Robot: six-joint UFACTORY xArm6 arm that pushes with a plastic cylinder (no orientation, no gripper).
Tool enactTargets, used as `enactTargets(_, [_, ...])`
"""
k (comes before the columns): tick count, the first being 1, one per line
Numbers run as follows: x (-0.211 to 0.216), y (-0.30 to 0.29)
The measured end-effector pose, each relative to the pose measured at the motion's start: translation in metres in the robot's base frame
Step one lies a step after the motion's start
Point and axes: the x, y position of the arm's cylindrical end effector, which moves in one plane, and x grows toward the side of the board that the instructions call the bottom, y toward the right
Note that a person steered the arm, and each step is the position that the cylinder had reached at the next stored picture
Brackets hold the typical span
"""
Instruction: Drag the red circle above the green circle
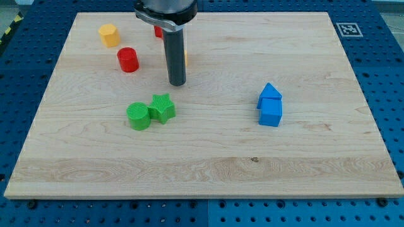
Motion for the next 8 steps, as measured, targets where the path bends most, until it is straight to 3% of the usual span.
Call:
enactTargets(4, [-0.016,-0.008])
enactTargets(6, [-0.049,-0.012])
enactTargets(8, [-0.055,-0.052])
